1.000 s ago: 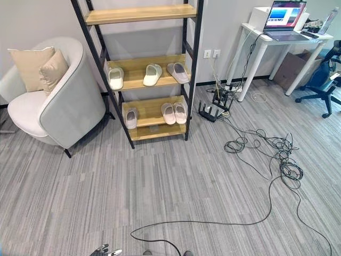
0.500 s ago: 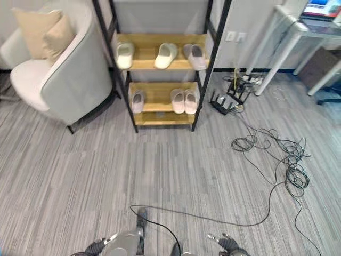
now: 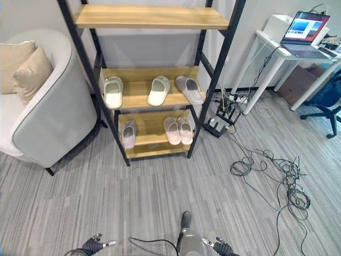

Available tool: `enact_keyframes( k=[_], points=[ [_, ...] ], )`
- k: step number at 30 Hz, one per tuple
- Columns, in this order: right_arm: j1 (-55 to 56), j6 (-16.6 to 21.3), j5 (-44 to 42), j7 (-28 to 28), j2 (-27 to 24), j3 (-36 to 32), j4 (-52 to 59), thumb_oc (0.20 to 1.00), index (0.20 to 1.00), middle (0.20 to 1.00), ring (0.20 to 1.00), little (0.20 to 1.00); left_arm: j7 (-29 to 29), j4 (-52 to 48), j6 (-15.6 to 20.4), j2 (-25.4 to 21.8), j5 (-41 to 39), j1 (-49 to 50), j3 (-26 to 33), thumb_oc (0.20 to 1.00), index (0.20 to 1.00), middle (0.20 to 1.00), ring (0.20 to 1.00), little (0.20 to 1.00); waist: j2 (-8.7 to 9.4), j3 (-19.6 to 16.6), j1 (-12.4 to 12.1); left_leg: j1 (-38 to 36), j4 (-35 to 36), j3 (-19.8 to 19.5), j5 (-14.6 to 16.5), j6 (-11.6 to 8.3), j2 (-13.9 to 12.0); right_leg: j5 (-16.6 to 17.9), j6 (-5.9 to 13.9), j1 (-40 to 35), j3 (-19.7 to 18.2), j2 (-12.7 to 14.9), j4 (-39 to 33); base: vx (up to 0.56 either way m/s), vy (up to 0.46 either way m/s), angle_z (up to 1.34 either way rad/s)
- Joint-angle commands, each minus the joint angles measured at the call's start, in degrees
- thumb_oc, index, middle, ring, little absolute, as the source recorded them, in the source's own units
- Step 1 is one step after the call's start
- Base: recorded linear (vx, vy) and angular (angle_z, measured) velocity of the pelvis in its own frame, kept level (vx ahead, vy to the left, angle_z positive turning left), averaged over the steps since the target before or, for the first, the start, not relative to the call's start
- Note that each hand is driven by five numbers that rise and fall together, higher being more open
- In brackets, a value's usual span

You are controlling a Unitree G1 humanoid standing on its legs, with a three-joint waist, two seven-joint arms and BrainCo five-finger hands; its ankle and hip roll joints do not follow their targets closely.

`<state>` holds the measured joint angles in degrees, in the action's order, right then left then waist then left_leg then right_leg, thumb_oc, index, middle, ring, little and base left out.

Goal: Arrange the slippers neatly on the shoe rack.

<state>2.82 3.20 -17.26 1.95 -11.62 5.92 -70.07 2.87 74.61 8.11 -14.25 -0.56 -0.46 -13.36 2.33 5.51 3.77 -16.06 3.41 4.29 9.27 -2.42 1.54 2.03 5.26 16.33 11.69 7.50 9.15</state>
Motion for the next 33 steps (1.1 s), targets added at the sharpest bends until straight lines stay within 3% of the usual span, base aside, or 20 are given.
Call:
enact_keyframes(
  k=[1, 3, 4, 6, 7, 8, 11, 12, 13, 15, 17, 20, 24, 26, 29, 32, 33],
  points=[
    [-0.41, 1.03, 0.23, -0.45, -2.43, 0.40, -0.15, 1.000, 1.000, 1.000, 1.000, 1.000, 0.37, 0.61, 1.13, 0.25, 0.17, -0.78, 1.81, 1.000, 1.000, 1.000, 1.000, 1.000, 0.08, -0.10, -0.78, 8.67, -6.23, -3.71, 0.21, 1.37, -3.19, -0.12, 2.21, -10.77, -0.42, 0.92, -4.75, 0.23, -0.304, 0.67],
    [-0.89, 1.41, 0.03, -0.32, -2.81, 0.81, 0.41, 1.000, 1.000, 1.000, 1.000, 1.000, 0.33, 0.76, 1.23, 1.00, 0.33, -0.64, 1.27, 1.000, 1.000, 1.000, 1.000, 1.000, -0.02, -0.52, -0.87, 9.95, -9.25, -4.19, -0.53, -0.21, -4.83, -2.12, 0.75, -11.90, 0.68, -0.54, -4.93, 0.15, -0.276, 0.27],
    [-2.09, 2.03, -0.01, -0.49, -3.37, 1.84, 1.19, 1.000, 1.000, 1.000, 1.000, 1.000, 0.34, 0.24, 1.16, 0.99, 0.83, -1.19, 0.33, 1.000, 1.000, 1.000, 1.000, 1.000, 0.53, -0.08, -1.48, 13.14, -15.51, -3.45, -4.63, -2.59, -6.77, -3.41, -0.72, -13.34, 1.95, -1.51, -5.19, 0.13, -0.300, -0.02],
    [-2.59, 2.30, -0.27, -0.67, -3.65, 2.18, 1.60, 1.000, 1.000, 1.000, 1.000, 1.000, 0.37, -0.27, 1.17, 0.78, 0.87, -1.59, -0.09, 1.000, 1.000, 1.000, 1.000, 1.000, 1.06, 0.38, -1.69, 15.31, -19.64, -2.90, -6.07, -2.79, -7.63, -3.63, -1.50, -13.97, 2.72, -1.72, -5.36, 0.06, -0.222, 0.15],
    [-3.44, 2.64, -0.31, -1.02, -4.21, 3.09, 2.36, 1.000, 1.000, 1.000, 1.000, 1.000, 0.59, -1.26, 1.24, 0.31, 0.42, -2.32, -0.39, 1.000, 1.000, 1.000, 1.000, 1.000, 2.56, 1.83, -3.02, 18.76, -26.86, -0.94, -7.59, -1.98, -9.33, -4.41, -2.83, -16.10, 3.91, -2.18, -6.00, 0.10, -0.232, 0.16],
    [-3.76, 2.65, 0.96, -1.25, -4.08, 4.23, 2.67, 1.000, 1.000, 1.000, 1.000, 1.000, 0.52, -0.99, 1.16, 0.92, -0.94, -2.44, 0.37, 1.000, 1.000, 1.000, 1.000, 1.000, 3.02, 1.99, -3.84, 20.20, -25.91, 1.79, -6.74, -1.30, -10.49, -5.40, -2.82, -17.60, 4.84, -2.45, -6.95, 0.10, -0.230, 0.34],
    [-4.06, 2.64, 1.88, -1.42, -4.17, 4.79, 3.01, 1.000, 1.000, 1.000, 1.000, 1.000, 0.21, -0.56, 0.88, 1.44, -2.58, -2.25, 1.47, 1.000, 1.000, 1.000, 1.000, 1.000, 3.44, 1.68, -4.64, 20.57, -20.16, 4.10, -5.35, -1.17, -11.31, -5.85, -2.18, -19.09, 6.05, -2.14, -8.23, 0.15, 0.007, 0.32],
    [-4.54, 2.73, 2.22, -1.66, -4.04, 5.13, 3.42, 1.000, 1.000, 1.000, 1.000, 1.000, 0.32, -0.34, 0.71, 1.64, -2.88, -2.10, 1.71, 1.000, 1.000, 1.000, 1.000, 1.000, 3.19, 1.63, -5.47, 20.92, -12.18, 5.40, -8.69, -2.40, -12.51, -6.37, -1.44, -20.62, 7.26, -2.28, -8.96, 0.26, 0.151, -0.07],
    [-5.03, 2.84, 2.71, -1.90, -3.56, 5.88, 3.71, 1.000, 1.000, 1.000, 1.000, 1.000, 0.86, -0.47, 0.78, 1.32, -2.76, -2.52, 1.19, 1.000, 1.000, 1.000, 1.000, 1.000, 2.96, 1.60, -6.56, 22.81, -7.02, 3.72, -13.03, -3.60, -13.42, -7.09, -1.09, -21.31, 7.58, -3.01, -9.00, 0.21, 0.138, 0.09],
    [-5.09, 2.95, 2.82, -1.86, -3.32, 6.10, 3.95, 1.000, 1.000, 1.000, 1.000, 1.000, 0.86, -0.57, 0.91, 1.16, -3.02, -2.89, 1.08, 1.000, 1.000, 1.000, 1.000, 1.000, 3.03, 1.66, -6.84, 23.35, -6.12, 2.18, -13.60, -3.87, -13.33, -7.46, -0.99, -21.62, 7.48, -3.10, -8.96, 0.14, 0.122, 0.21],
    [-4.55, 3.09, 5.17, -1.77, -2.19, 7.45, 4.32, 1.000, 1.000, 1.000, 1.000, 1.000, 1.03, 0.19, 0.66, 1.15, -3.11, -2.60, 1.14, 1.000, 1.000, 1.000, 1.000, 1.000, 3.12, 0.43, -7.55, 21.14, -3.89, -1.01, -12.49, -3.49, -11.30, -7.69, -0.57, -22.90, 6.92, -2.79, -8.51, 0.27, 0.291, -0.30],
    [-4.58, 2.98, 6.61, -1.75, -1.51, 8.53, 5.01, 1.000, 1.000, 1.000, 1.000, 1.000, 0.96, 0.23, 0.48, 0.67, -2.65, -2.83, 0.81, 1.000, 1.000, 1.000, 1.000, 1.000, 3.79, -0.33, -7.87, 19.82, -3.57, -1.20, -11.57, -2.74, -10.09, -7.37, 0.21, -23.21, 6.34, -1.62, -8.11, 0.17, 0.255, -0.11],
    [-4.92, 2.24, 9.22, -1.98, -0.50, 9.56, 4.89, 1.000, 1.000, 1.000, 1.000, 1.000, 1.51, 1.02, 0.23, -0.62, -0.30, -2.73, 0.48, 1.000, 1.000, 1.000, 1.000, 1.000, 4.57, -1.81, -7.62, 18.08, -3.92, 0.62, -8.33, -0.38, -6.85, -5.66, 2.73, -23.40, 5.27, 1.68, -7.19, 0.17, 0.308, 0.07],
    [-5.96, 1.91, 11.01, -2.89, -0.94, 9.57, 6.22, 1.000, 1.000, 1.000, 1.000, 1.000, 2.17, -0.10, 0.51, -1.06, 0.96, -2.30, -0.34, 1.000, 1.000, 1.000, 1.000, 1.000, 3.70, -1.50, -7.15, 18.79, -5.35, 1.50, -6.53, 1.20, -4.82, -4.53, 3.95, -21.80, 4.26, 3.90, -5.16, 0.09, 0.357, -0.21],
    [-6.80, 1.96, 10.85, -3.08, -0.95, 9.38, 8.73, 1.000, 1.000, 1.000, 1.000, 1.000, 3.20, 0.57, 0.54, -1.13, 2.01, -2.19, -0.50, 1.000, 1.000, 1.000, 1.000, 1.000, 1.47, 0.55, -5.50, 18.32, -5.50, 2.27, -5.51, 3.14, -2.82, 1.84, 5.67, -15.31, 3.58, 7.63, 5.30, 0.04, 0.287, -0.26],
    [-6.82, 2.11, 10.33, -2.74, -0.86, 9.59, 10.51, 1.000, 1.000, 1.000, 1.000, 1.000, 2.99, 1.10, 0.75, -1.05, 3.17, -1.36, -0.72, 1.000, 1.000, 1.000, 1.000, 1.000, -0.63, 0.94, -4.57, 16.24, -3.22, 2.42, -5.03, 2.38, -2.93, 2.30, 5.24, -13.14, 5.37, 9.62, -2.93, 0.08, 0.034, 0.00],
    [-7.20, 2.17, 10.34, -2.58, -1.15, 9.78, 11.29, 1.000, 1.000, 1.000, 1.000, 1.000, 2.92, 1.27, 0.77, -1.35, 3.33, -1.62, -0.74, 1.000, 1.000, 1.000, 1.000, 1.000, -0.76, 1.31, -3.98, 16.21, -3.44, 2.01, -4.99, 2.32, -2.86, 2.23, 5.17, -12.60, 3.72, 9.43, -4.75, 0.06, -0.059, -0.09]
  ],
)
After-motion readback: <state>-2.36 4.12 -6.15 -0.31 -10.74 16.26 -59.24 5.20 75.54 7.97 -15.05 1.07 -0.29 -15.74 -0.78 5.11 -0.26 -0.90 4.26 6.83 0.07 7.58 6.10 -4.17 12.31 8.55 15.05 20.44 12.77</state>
